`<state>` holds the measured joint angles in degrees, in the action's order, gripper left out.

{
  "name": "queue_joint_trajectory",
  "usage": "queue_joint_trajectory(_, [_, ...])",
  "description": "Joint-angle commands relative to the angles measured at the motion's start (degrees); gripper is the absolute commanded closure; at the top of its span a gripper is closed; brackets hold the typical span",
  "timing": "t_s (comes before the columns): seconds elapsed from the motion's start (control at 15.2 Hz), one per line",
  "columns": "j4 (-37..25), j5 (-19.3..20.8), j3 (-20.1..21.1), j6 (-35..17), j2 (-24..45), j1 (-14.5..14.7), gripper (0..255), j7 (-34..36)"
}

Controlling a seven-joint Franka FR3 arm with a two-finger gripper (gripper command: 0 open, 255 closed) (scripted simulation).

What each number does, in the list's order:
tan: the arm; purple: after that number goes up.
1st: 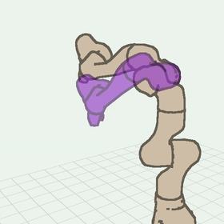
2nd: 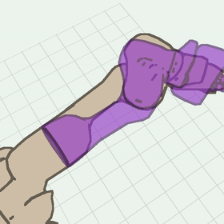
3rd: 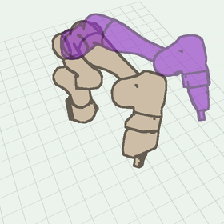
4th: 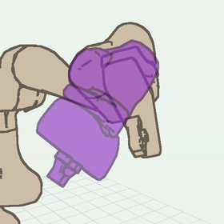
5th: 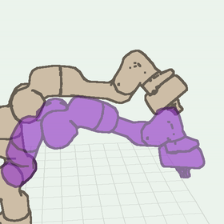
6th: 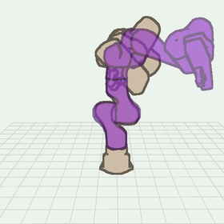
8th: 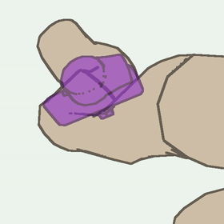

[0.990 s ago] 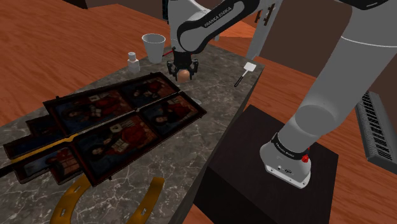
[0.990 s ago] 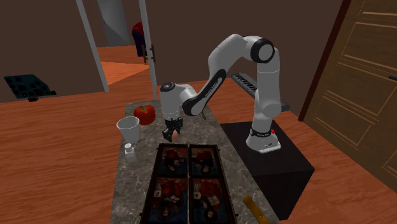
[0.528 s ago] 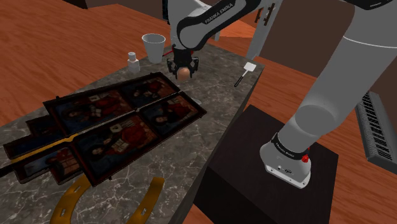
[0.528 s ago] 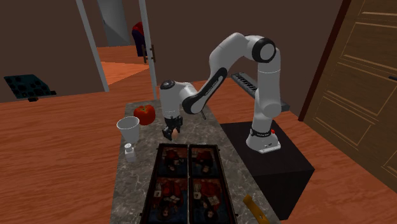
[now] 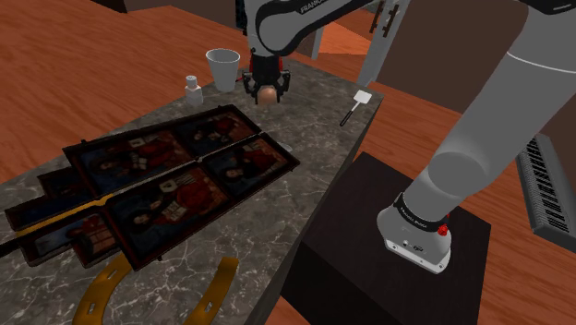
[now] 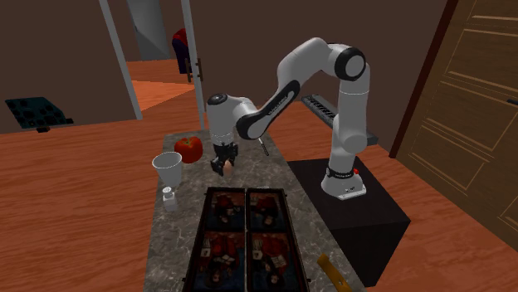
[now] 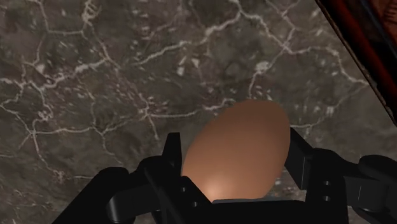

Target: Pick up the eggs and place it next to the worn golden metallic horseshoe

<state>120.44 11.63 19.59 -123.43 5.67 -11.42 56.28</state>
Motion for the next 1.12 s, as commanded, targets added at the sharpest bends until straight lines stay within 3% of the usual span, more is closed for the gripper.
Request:
queue_joint_trajectory(0.0, [-0.84,-0.49,0.07,1.52,-0.75,-0.02,255,-0.46])
queue_joint_trajectory(0.79, [-5.77,-2.56,0.20,9.48,-4.20,-0.14,255,-2.66])
queue_joint_trajectory(1.06, [-0.48,-4.64,2.32,9.16,-9.04,1.99,255,0.71])
